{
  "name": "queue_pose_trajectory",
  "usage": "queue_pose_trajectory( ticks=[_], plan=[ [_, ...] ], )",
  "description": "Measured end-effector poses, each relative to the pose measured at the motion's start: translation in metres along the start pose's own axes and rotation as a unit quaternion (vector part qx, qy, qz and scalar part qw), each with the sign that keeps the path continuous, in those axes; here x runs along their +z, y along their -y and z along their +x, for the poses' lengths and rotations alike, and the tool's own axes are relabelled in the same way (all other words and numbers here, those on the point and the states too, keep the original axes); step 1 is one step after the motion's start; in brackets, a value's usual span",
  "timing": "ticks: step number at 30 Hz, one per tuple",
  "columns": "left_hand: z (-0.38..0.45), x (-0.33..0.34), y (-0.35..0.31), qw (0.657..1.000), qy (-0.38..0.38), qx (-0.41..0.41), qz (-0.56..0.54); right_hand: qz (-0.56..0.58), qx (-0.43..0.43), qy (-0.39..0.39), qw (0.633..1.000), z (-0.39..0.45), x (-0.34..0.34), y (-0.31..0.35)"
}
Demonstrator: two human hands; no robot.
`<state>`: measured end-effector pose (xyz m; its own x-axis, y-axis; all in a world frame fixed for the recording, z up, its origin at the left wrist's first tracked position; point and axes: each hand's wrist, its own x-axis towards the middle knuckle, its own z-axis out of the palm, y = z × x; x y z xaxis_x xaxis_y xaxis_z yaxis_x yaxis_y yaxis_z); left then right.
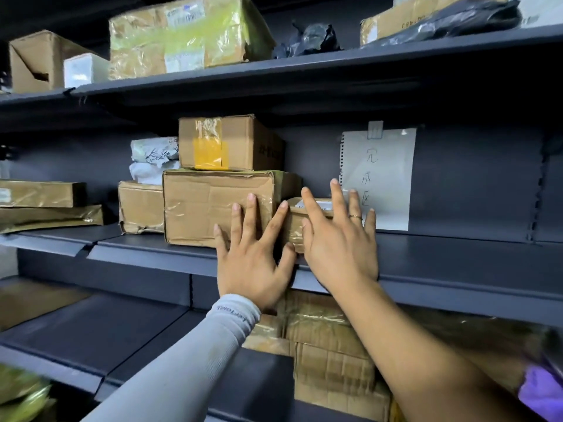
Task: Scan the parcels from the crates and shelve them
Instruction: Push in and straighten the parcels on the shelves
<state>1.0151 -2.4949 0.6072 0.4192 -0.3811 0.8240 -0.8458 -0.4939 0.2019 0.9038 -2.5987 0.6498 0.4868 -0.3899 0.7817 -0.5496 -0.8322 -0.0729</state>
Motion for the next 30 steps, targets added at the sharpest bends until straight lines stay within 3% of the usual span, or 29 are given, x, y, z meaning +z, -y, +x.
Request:
queue_pose_trajectory(
  ticks=[7, 15, 20, 26, 30],
  plan=[
    [-0.009, -0.001, 0.002, 1.0, 0.008, -0.015, -0.023, -0.02, 0.015, -0.003, 1.0, -0.015, -0.004, -0.007],
    [-0.048, 0.003, 0.02, 0.999, 0.019, 0.007, -0.045, -0.113, -0.016, 0.064, 0.991, -0.067, -0.015, -0.021],
    [-0.11, 0.017, 0.028, 0.997, 0.013, 0.046, -0.055, -0.162, -0.088, 0.016, 0.983, -0.13, -0.002, -0.051],
    [-0.168, 0.047, 0.029, 0.993, 0.072, 0.089, -0.025, -0.181, -0.173, -0.017, 0.968, -0.182, 0.029, -0.074],
    [-0.163, 0.059, 0.032, 0.993, 0.093, 0.076, -0.016, -0.166, -0.142, -0.022, 0.976, -0.196, 0.049, -0.074]
  ],
)
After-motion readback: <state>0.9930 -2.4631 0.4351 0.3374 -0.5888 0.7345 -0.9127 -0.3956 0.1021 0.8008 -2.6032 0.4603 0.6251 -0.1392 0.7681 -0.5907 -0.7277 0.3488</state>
